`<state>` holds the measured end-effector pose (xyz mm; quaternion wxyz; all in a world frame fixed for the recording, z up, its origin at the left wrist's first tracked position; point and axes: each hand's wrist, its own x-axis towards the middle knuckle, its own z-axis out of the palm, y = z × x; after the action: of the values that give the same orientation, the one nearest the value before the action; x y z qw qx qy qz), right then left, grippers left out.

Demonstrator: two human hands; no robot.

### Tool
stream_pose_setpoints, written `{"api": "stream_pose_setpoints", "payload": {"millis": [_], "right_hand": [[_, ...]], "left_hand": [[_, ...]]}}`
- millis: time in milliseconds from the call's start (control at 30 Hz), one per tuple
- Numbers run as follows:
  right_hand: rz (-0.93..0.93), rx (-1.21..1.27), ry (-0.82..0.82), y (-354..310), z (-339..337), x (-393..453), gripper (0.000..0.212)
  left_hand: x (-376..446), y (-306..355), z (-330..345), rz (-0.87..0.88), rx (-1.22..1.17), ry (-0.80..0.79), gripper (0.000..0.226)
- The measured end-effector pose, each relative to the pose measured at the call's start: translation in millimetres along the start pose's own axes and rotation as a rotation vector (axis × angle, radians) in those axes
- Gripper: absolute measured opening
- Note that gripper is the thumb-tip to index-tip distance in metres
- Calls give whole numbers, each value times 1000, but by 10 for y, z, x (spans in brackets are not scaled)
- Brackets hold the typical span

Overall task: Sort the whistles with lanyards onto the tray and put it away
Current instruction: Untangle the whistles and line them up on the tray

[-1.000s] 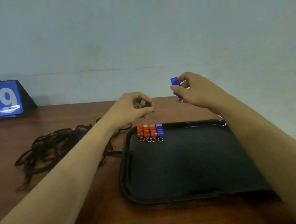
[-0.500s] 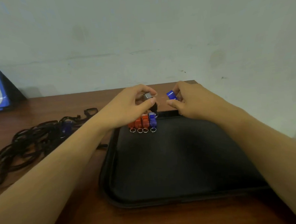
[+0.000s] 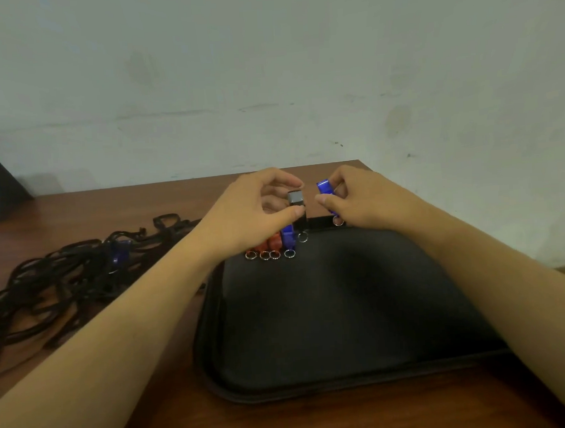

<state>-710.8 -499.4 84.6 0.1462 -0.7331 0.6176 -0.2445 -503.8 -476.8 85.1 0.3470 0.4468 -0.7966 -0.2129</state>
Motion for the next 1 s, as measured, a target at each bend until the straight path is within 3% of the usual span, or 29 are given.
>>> {"api": "stream_pose_setpoints", "payload": {"millis": [267, 700, 1000], "right_hand": [[-12, -18, -8, 2, 3, 3, 26], [-8, -40, -26, 1, 10, 2, 25], [-31, -60, -11, 0, 10, -4, 27]], "left_hand": [[-86, 95, 13, 39, -59, -117, 27], [-32, -15, 86, 58, 108, -44, 22], [-27, 13, 101, 60, -116, -56, 23]]}}
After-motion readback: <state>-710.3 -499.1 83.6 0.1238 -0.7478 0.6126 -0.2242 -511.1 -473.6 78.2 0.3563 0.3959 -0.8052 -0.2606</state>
